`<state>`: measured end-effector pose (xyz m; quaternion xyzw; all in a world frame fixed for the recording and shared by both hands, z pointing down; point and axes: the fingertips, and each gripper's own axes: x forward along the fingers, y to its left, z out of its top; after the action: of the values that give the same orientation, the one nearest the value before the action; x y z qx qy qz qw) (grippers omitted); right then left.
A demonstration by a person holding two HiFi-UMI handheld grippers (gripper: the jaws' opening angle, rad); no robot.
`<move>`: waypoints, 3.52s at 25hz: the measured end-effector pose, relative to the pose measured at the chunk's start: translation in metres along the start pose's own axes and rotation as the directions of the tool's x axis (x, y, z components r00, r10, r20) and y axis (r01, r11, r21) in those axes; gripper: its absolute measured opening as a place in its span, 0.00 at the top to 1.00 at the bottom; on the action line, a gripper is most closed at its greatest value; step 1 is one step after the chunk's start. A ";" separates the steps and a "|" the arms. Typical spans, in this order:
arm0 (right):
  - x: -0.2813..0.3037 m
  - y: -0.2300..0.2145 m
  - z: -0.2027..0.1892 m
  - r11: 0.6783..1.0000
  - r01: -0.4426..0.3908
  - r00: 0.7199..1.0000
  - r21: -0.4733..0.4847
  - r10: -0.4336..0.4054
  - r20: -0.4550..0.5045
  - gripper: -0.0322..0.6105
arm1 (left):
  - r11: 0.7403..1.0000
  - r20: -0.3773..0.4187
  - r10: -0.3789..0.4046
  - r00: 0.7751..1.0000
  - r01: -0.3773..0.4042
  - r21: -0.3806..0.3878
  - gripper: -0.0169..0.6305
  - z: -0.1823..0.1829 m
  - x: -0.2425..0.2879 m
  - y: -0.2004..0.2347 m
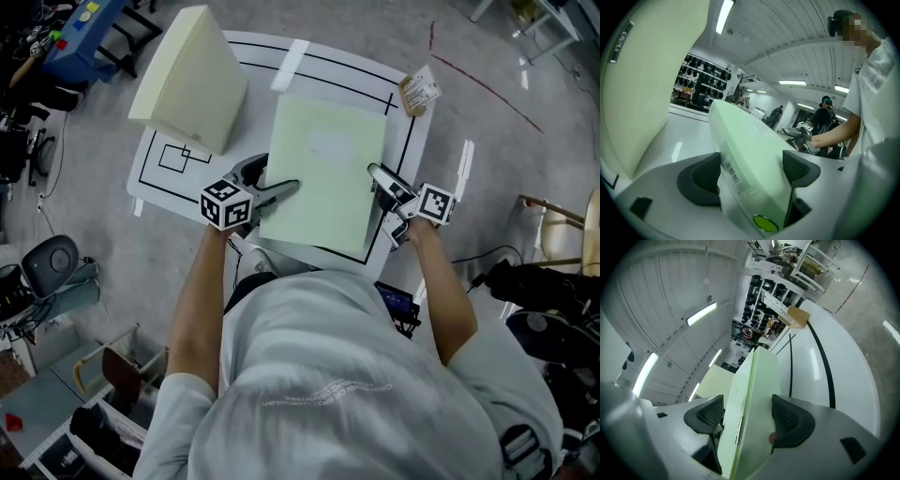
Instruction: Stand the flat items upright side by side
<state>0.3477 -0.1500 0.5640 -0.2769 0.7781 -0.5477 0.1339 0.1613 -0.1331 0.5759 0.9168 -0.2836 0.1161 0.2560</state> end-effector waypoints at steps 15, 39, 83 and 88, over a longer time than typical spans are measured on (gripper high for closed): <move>-0.012 -0.017 0.004 0.989 -0.018 0.998 0.149 0.008 0.063 0.55 | 0.998 0.012 -0.008 1.000 0.009 -0.059 0.32 -0.015 0.002 0.001; -0.011 0.001 -0.009 0.993 -0.072 0.997 -0.093 0.068 -0.041 0.34 | 0.974 -0.030 -0.065 0.997 0.057 -0.221 0.31 -0.017 0.008 0.006; 0.014 0.006 0.004 0.996 -0.084 0.996 0.042 0.084 0.011 0.27 | 0.998 0.004 0.016 1.000 -0.015 -0.063 0.27 -0.008 0.003 0.010; 0.011 0.000 0.009 0.990 -0.090 0.995 0.107 0.086 0.044 0.32 | 0.998 0.031 0.007 1.000 -0.005 -0.060 0.27 -0.004 0.000 0.009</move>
<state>0.3436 -0.1637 0.5620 -0.2454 0.7557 -0.5773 0.1882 0.1562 -0.1376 0.5830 0.9096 -0.2935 0.0942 0.2788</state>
